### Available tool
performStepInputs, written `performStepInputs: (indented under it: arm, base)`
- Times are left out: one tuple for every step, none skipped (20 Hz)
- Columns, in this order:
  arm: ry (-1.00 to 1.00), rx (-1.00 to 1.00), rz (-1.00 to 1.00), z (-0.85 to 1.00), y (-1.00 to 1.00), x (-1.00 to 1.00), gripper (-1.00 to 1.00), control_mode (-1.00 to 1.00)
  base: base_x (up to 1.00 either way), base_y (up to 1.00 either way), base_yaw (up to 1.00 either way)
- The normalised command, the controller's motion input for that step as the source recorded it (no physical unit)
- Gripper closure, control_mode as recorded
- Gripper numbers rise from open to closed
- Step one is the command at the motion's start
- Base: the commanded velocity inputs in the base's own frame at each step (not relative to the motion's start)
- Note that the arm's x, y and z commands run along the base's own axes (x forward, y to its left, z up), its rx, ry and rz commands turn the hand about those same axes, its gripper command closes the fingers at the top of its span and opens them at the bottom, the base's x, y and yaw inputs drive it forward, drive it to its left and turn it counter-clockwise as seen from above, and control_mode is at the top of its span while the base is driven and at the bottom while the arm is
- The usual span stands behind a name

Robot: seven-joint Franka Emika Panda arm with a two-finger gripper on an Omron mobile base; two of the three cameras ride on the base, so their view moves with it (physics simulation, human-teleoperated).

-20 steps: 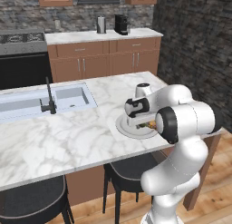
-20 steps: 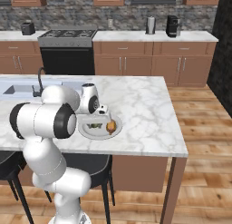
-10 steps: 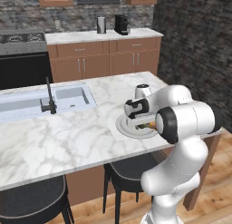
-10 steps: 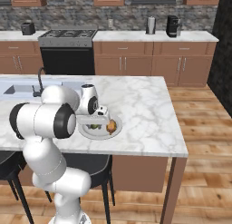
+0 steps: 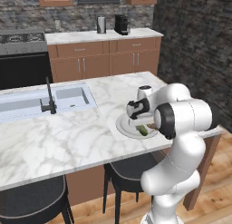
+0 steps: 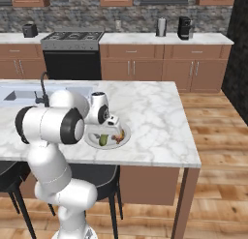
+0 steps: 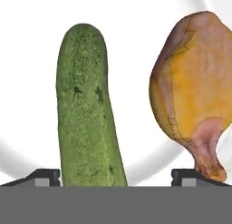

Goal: Take the cheese, chicken drumstick, and cucumber from the fridge and place them on the plate on the dining counter to create an appetizer plate.

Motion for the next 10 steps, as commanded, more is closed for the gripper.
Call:
performStepInputs:
  arm:
    - [0.0, 0.0, -0.03, 0.61, 0.0, -0.64, -1.0, -1.0]
    - [0.0, 0.0, -0.02, 0.71, 0.0, -0.74, -1.0, -1.0]
    - [-0.01, 0.0, -0.01, 0.85, 0.0, -0.88, -1.0, -1.0]
    - [-0.01, 0.0, 0.0, 1.0, 0.0, -0.84, -1.0, -1.0]
    - [-0.04, 0.0, 0.0, 1.0, 0.03, -0.89, -1.0, -1.0]
    - [-0.05, 0.0, 0.0, 1.0, 0.0, -0.89, -1.0, -1.0]
    - [-0.07, 0.0, 0.0, 1.0, 0.0, -1.0, -1.0, -1.0]
    - [-0.12, 0.0, -0.01, 1.0, 0.0, -1.0, -1.0, -1.0]
    - [-0.19, 0.0, -0.03, 1.0, 0.0, -1.0, -1.0, -1.0]
    - [-0.19, 0.0, -0.05, 1.0, 0.0, -1.0, -1.0, -1.0]
  base:
    - [0.0, 0.0, 0.0]
    - [0.0, 0.0, 0.0]
    - [0.0, 0.0, 0.0]
    - [0.0, 0.0, 0.0]
    - [0.0, 0.0, 0.0]
    - [0.0, 0.0, 0.0]
    - [0.0, 0.0, 0.0]
    - [0.0, 0.0, 0.0]
    - [0.0, 0.0, 0.0]
    - [0.0, 0.0, 0.0]
